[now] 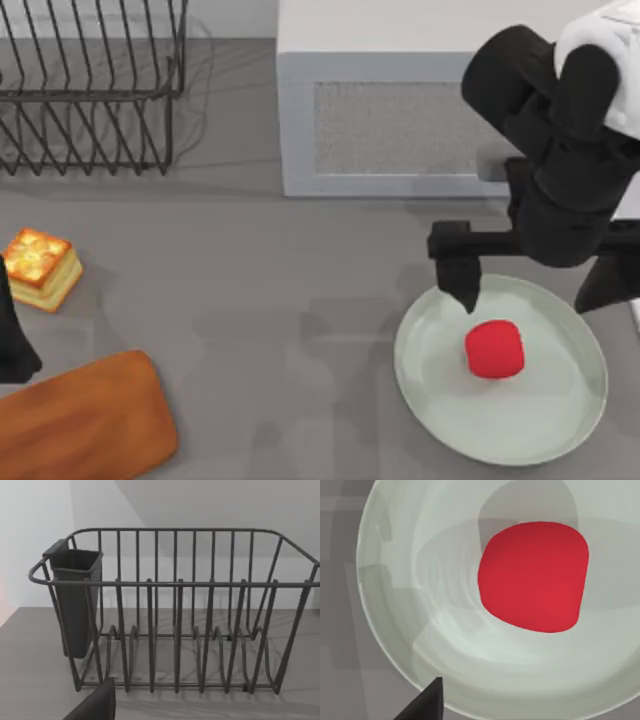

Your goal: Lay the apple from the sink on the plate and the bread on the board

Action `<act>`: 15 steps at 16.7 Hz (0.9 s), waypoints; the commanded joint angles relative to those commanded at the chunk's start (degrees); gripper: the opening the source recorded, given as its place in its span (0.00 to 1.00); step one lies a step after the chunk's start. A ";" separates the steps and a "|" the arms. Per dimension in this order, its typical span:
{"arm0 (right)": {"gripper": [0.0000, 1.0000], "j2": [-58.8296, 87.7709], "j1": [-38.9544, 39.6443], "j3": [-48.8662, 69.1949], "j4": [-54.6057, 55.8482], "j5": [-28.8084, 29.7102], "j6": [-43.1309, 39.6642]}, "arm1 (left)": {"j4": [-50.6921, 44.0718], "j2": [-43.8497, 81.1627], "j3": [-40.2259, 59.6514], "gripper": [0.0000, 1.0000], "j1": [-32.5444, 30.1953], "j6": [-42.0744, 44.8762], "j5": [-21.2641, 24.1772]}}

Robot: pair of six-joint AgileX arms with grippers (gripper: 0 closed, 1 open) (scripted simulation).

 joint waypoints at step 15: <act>1.00 -36.47 -11.23 -28.04 24.30 0.00 -11.44 | 0.00 0.00 0.00 1.00 0.00 0.00 0.00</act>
